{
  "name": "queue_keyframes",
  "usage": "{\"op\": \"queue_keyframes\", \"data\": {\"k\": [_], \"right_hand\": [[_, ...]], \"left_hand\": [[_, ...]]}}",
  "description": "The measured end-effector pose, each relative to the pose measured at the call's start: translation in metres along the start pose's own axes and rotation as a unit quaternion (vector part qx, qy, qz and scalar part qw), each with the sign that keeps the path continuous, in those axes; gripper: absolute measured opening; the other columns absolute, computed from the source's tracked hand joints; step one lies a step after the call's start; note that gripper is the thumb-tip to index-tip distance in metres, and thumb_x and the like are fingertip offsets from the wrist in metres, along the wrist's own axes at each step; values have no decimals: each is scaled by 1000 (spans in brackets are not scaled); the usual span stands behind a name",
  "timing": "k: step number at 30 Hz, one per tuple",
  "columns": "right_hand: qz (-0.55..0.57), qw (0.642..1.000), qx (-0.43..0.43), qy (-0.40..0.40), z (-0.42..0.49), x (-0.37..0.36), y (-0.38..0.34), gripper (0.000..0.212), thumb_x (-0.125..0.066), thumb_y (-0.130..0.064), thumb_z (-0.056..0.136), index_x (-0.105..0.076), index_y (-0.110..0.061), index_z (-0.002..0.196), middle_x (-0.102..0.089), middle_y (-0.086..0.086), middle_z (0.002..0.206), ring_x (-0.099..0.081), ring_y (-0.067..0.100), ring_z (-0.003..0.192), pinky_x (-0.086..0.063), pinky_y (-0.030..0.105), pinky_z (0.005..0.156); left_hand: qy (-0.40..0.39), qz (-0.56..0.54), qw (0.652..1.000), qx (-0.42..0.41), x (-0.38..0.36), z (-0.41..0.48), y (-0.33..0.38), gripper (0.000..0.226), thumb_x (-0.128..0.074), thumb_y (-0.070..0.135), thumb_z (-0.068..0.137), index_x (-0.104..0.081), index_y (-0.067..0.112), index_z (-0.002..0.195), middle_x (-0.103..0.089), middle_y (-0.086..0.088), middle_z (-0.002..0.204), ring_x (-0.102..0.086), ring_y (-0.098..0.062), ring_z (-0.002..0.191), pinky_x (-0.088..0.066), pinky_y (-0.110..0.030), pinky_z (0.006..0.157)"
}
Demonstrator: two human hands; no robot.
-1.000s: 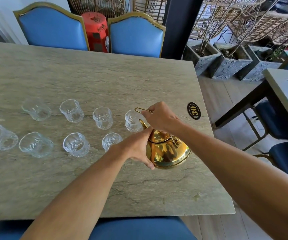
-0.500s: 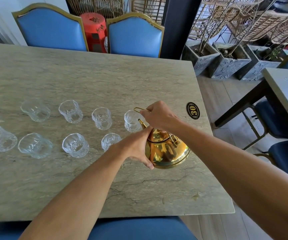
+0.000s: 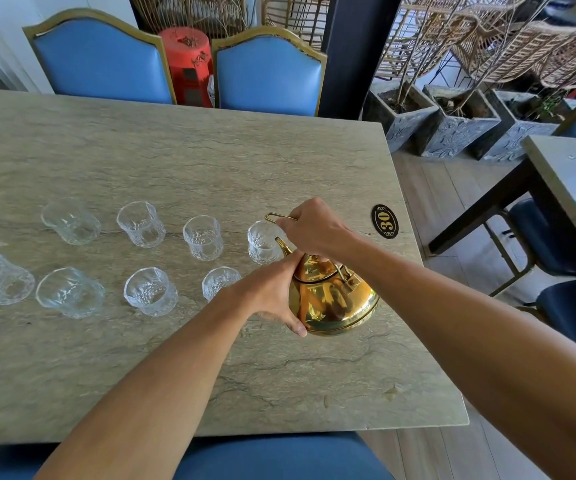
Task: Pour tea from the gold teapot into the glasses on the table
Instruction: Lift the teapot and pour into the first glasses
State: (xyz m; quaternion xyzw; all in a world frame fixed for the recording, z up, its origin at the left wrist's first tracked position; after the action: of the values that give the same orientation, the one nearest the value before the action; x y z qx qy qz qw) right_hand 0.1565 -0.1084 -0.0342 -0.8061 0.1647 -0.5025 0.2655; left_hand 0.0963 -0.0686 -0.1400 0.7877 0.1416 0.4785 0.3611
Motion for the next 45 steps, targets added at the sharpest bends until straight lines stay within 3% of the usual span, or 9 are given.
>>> {"op": "queue_keyframes", "data": {"k": [19, 24, 30, 39, 45], "right_hand": [[-12, 1000, -10, -12, -1, 0, -2, 37, -57, -33, 99, -70, -1, 89, -44, -1, 50, -36, 9, 29, -29, 11, 30], [-16, 1000, -11, -14, 0, -1, -3, 36, -57, -34, 99, -69, -3, 86, -44, 0, 52, -38, 11, 33, -29, 11, 30], [-29, 999, -11, -12, 0, 0, -4, 35, -57, -35, 99, -63, -7, 78, -44, 0, 51, -39, 11, 33, -30, 11, 30], [-22, 999, -18, -14, 0, -1, -2, 39, -57, -35, 99, -71, 1, 92, -46, 1, 53, -41, 12, 35, -33, 14, 32], [-21, 999, -19, -17, 2, 0, -2, 33, -58, -34, 98, -59, -7, 79, -41, 0, 51, -36, 12, 33, -28, 13, 33]], "left_hand": [[7, -10, 1000, -19, -1, 0, 0, 147, -110, 43, 41, -26, 21, 160, -51, -3, 159, -53, -23, 145, -42, -41, 125], [7, -15, 1000, -24, 1, -2, 4, 144, -111, 38, 44, -26, 19, 160, -50, -4, 159, -52, -23, 145, -39, -37, 126], [7, -26, 999, -26, 2, -4, 7, 140, -111, 30, 47, -29, 17, 159, -49, -5, 159, -50, -21, 144, -33, -21, 119], [2, -26, 999, -29, 0, -3, 6, 144, -111, 36, 44, -26, 21, 159, -49, -3, 159, -51, -22, 146, -39, -36, 126], [-1, -21, 1000, -19, 0, -2, 6, 142, -111, 35, 44, -28, 18, 158, -50, -4, 158, -51, -23, 144, -37, -34, 126]]}}
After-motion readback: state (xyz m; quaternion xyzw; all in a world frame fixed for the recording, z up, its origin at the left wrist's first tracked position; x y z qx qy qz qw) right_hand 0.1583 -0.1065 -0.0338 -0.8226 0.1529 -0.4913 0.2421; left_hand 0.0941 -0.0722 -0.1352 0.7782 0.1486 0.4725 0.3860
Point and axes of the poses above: each hand's wrist, its own z-axis towards the middle knuckle, its own x-axis out of the back of the hand, y = z × x, the point moved 10 cm from there along z, towards the middle knuckle
